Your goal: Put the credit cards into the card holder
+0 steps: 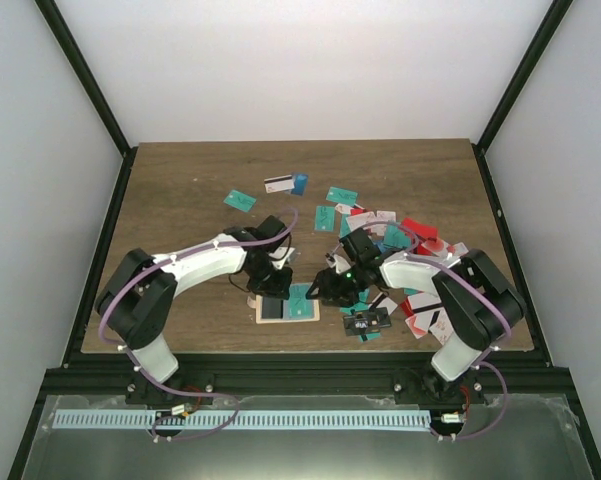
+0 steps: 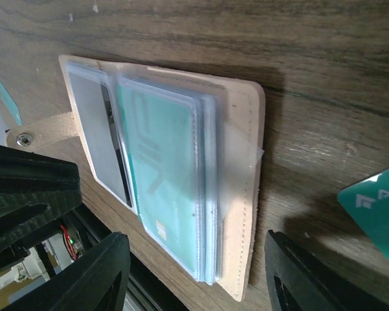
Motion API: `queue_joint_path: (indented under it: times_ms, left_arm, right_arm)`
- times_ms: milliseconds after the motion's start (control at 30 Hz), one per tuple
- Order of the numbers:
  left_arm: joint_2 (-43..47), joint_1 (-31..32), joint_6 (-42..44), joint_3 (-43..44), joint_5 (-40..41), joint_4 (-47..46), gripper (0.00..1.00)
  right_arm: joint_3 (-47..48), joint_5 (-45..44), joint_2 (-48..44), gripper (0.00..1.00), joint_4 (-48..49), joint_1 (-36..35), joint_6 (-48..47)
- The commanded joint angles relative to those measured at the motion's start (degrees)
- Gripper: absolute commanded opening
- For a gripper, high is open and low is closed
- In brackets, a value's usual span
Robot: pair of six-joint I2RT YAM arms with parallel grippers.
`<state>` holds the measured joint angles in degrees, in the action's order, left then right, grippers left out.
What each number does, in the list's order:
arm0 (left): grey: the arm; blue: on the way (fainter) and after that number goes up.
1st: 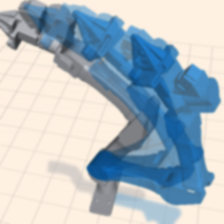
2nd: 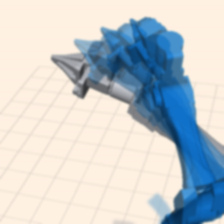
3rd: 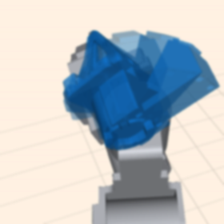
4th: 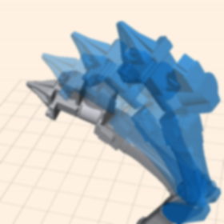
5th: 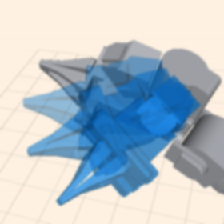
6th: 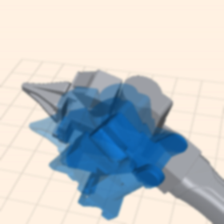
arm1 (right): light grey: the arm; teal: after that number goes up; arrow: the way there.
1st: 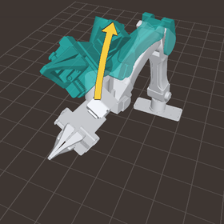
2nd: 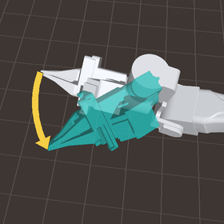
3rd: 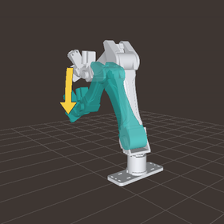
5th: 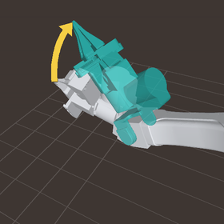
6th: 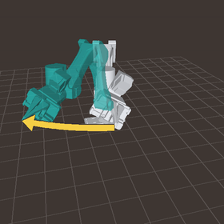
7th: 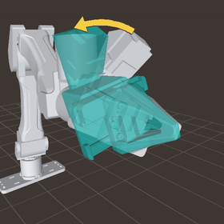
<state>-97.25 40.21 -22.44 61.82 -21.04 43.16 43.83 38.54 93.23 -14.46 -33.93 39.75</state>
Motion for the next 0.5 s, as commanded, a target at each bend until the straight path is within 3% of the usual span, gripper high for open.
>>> queue_joint_path:
  times_ms: [0,467]
  left_arm:
    - [-0.83,0.67,0.04,0.55,-0.02,0.01,0.1]
    - [-5.53,1.38,0.31,-4.91,-0.49,-5.66,0.08]
  right_arm:
    - [-1.4,1.74,1.43,0.59,2.88,0.31,0.31]
    - [-4.11,6.56,2.39,0.57,10.15,0.33,2.28]
